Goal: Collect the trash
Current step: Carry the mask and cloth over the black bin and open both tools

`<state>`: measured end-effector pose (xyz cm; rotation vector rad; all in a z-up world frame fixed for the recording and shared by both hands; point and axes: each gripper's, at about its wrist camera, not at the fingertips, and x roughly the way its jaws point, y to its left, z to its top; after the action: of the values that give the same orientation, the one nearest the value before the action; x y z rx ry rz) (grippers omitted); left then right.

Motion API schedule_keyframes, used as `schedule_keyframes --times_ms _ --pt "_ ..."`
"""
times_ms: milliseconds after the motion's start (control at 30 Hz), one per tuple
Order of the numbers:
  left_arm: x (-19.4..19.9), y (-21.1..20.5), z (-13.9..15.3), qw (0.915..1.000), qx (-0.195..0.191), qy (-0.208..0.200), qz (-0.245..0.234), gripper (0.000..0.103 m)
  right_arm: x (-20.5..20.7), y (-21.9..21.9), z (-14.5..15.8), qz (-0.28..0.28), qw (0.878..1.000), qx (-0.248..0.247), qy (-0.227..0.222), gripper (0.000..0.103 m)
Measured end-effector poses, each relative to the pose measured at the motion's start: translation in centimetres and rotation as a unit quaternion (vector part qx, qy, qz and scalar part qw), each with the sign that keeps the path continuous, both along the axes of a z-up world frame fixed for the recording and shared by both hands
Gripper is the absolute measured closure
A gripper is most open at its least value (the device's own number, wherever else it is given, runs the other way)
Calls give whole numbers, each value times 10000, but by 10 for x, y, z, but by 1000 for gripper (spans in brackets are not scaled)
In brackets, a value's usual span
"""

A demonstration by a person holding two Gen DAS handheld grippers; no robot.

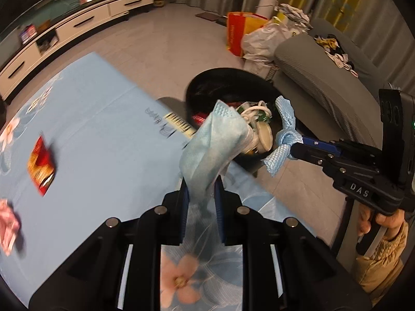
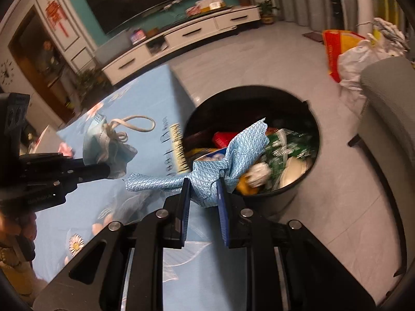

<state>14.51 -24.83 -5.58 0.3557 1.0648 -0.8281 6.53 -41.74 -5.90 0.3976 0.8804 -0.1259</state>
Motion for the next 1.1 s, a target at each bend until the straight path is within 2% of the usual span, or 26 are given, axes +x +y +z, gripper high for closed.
schedule_keyframes --times_ms 233,533,733,1100 --pt "12 -50 -5 9998 97 -19 -161 83 3 -27 -1 -113 9998 -132 -54 82" --pt "37 -100 -33 9993 337 93 -104 83 18 -51 -22 -117 9998 -124 140 82" --pt "43 -120 -48 9987 484 131 -131 83 26 -58 -33 -67 9996 -70 259 82" --pt "44 -134 -61 9978 648 50 -165 76 29 -58 -40 -47 9993 -71 361 81"
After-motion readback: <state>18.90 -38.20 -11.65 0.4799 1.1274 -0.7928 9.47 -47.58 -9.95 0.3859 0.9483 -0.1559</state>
